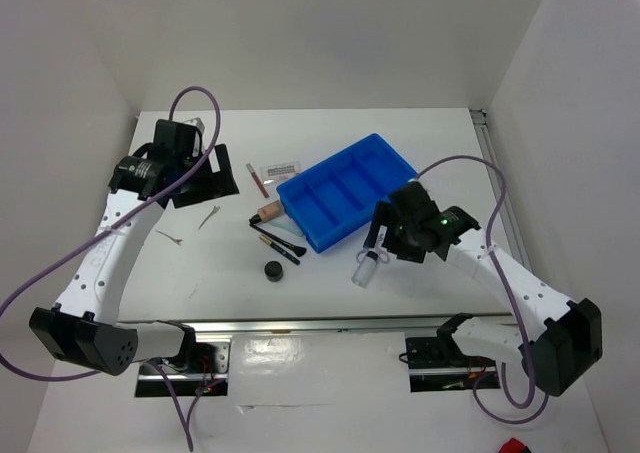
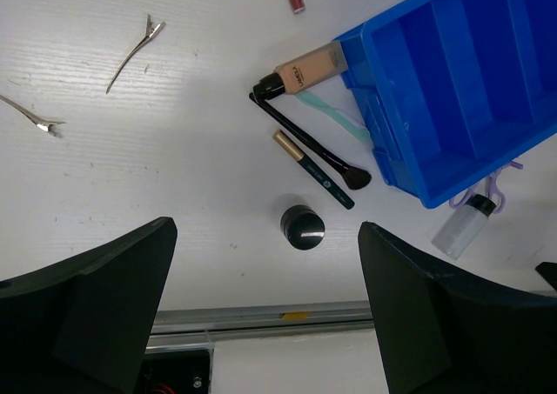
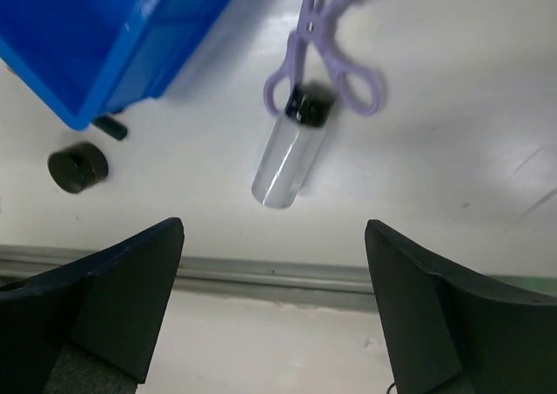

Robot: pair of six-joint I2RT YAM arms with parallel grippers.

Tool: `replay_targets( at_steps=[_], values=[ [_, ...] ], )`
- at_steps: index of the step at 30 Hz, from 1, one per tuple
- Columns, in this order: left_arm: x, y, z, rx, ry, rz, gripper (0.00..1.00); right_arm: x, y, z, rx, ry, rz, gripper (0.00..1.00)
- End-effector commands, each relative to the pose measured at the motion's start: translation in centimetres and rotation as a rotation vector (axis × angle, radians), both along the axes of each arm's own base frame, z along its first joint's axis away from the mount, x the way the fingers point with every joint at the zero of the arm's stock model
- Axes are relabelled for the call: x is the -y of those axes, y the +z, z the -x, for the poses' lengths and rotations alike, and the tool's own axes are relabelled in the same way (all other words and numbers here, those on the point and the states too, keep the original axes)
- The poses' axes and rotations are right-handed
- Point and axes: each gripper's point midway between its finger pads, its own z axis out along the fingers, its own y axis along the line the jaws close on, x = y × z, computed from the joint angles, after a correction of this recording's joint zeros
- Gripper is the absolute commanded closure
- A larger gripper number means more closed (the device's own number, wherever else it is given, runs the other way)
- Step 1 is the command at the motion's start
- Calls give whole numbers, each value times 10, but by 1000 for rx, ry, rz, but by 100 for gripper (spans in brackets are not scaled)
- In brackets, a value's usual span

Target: Organize the makeup

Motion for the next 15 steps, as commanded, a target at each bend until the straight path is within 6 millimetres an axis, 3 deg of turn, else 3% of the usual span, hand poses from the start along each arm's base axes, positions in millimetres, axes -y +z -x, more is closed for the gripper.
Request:
replay_targets(
  at_steps=[1, 5, 10, 15],
  values=[
    [5, 9, 2, 35, -21, 23, 0, -25, -10, 9, -57, -66, -65, 5],
    [4, 8, 5, 37, -21, 23, 0, -39, -35, 20, -143, -106, -77, 4],
    [1, 7, 6, 32, -28, -1, 0, -44, -68, 16, -206, -141, -58, 4],
    [-2, 5, 8, 26, -28, -17, 0, -47, -82, 3, -172, -114, -23, 19]
  ],
)
